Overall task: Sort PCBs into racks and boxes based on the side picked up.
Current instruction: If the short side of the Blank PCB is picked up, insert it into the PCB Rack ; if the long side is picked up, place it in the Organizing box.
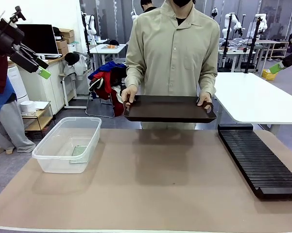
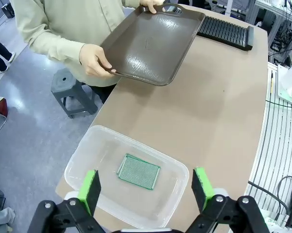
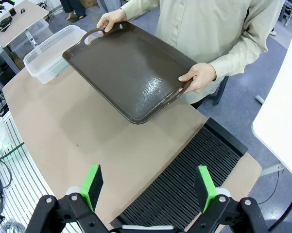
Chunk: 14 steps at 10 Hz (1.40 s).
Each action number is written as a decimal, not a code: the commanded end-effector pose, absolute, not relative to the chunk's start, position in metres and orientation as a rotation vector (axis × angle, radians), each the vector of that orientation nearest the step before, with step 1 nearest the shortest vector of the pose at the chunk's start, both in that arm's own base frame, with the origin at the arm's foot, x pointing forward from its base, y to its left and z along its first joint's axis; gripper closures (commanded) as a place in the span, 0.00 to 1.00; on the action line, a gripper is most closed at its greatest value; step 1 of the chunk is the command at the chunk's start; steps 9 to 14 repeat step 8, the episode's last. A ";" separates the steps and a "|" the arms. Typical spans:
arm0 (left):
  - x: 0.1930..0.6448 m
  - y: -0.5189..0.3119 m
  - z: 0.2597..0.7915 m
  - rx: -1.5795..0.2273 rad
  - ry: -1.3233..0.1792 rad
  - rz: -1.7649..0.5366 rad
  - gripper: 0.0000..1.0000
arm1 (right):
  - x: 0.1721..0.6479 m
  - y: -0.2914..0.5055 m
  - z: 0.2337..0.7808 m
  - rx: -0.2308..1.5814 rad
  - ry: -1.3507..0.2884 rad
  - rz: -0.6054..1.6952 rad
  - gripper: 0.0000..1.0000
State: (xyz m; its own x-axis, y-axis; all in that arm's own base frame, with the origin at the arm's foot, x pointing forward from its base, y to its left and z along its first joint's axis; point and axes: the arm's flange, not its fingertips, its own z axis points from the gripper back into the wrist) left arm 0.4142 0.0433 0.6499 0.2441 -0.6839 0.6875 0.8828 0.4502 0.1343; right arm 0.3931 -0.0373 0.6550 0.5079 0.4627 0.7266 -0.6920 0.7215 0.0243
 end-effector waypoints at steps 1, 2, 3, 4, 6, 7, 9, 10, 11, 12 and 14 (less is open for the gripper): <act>0.414 0.043 0.649 -0.311 -0.757 -1.099 0.00 | 0.393 -0.037 0.653 0.339 -0.759 0.718 0.00; 0.414 0.043 0.649 -0.311 -0.757 -1.099 0.00 | 0.393 -0.037 0.653 0.339 -0.759 0.718 0.00; 0.414 0.043 0.649 -0.311 -0.757 -1.099 0.00 | 0.393 -0.037 0.653 0.339 -0.759 0.718 0.00; 0.414 0.043 0.649 -0.311 -0.757 -1.099 0.00 | 0.393 -0.037 0.653 0.339 -0.759 0.718 0.00; 0.414 0.043 0.649 -0.311 -0.757 -1.099 0.00 | 0.393 -0.037 0.653 0.339 -0.759 0.718 0.00; 0.414 0.043 0.649 -0.311 -0.757 -1.099 0.00 | 0.393 -0.037 0.653 0.339 -0.759 0.718 0.00; 0.414 0.043 0.649 -0.311 -0.757 -1.099 0.00 | 0.393 -0.037 0.653 0.339 -0.759 0.718 0.00; 0.414 0.043 0.649 -0.311 -0.757 -1.099 0.00 | 0.393 -0.037 0.653 0.339 -0.759 0.718 0.00; 0.414 0.043 0.649 -0.311 -0.757 -1.099 0.00 | 0.393 -0.037 0.653 0.339 -0.759 0.718 0.00; 0.414 0.043 0.649 -0.311 -0.757 -1.099 0.00 | 0.393 -0.037 0.653 0.339 -0.759 0.718 0.00; 0.414 0.043 0.649 -0.311 -0.757 -1.099 0.00 | 0.393 -0.037 0.653 0.339 -0.759 0.718 0.00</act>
